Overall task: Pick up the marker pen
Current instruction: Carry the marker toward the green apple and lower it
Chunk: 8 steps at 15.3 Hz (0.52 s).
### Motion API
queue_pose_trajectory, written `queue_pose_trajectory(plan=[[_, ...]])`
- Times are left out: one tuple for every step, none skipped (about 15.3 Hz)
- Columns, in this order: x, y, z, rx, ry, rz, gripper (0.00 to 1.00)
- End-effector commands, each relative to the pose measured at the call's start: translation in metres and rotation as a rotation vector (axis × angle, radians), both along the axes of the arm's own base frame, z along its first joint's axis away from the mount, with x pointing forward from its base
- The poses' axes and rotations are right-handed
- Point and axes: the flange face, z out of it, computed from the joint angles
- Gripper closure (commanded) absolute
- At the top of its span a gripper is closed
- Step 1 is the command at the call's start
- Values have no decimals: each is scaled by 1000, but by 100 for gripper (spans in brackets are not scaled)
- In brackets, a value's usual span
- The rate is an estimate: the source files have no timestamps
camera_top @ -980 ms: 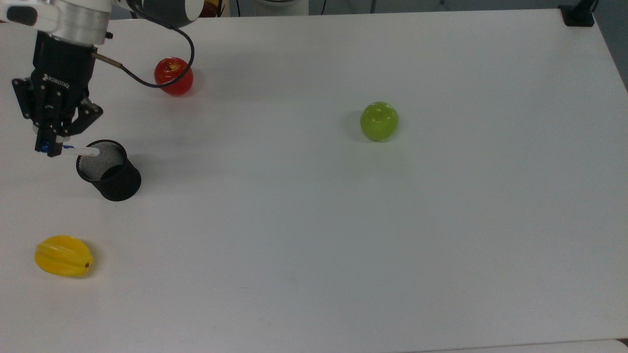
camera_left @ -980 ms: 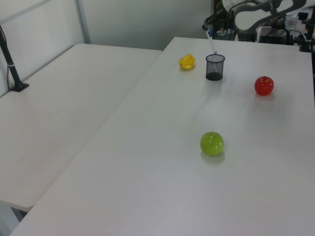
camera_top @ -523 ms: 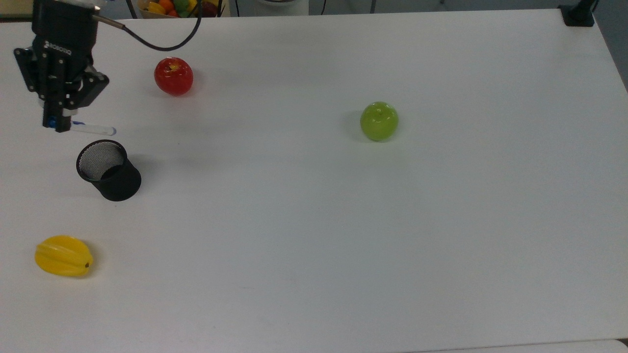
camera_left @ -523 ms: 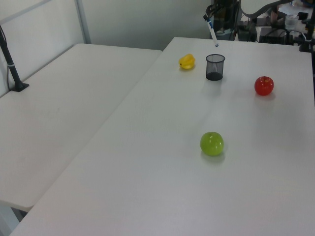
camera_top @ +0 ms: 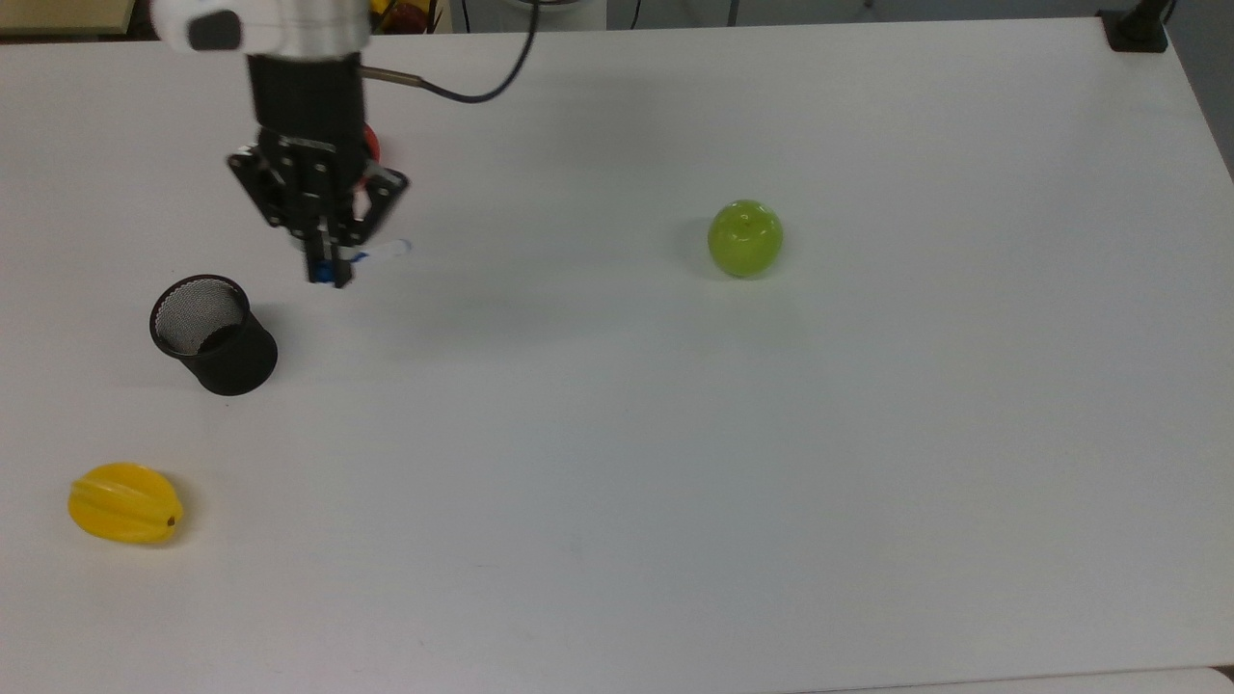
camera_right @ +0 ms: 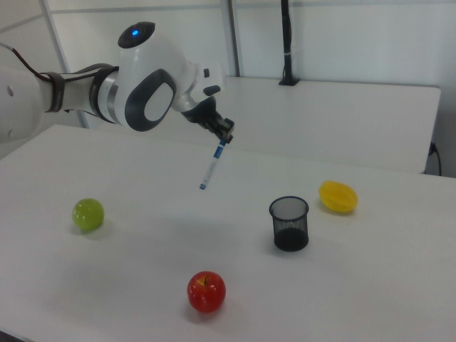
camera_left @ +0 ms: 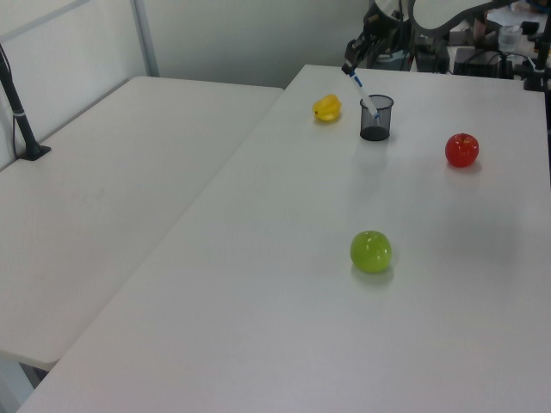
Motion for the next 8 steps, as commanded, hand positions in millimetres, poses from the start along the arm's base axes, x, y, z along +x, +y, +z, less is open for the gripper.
queue_pose_trajectory(plan=[[-3,54,-23,46,100,70,100],[-1,73,-38,49,132,99,100],[0,86,-47,53,149,114,100],[2,94,-56,54,162,124,100],[3,105,-67,54,179,137,100],[5,112,-75,51,192,150,100],[6,120,-87,51,207,160,100],[7,131,-101,51,225,176,100]])
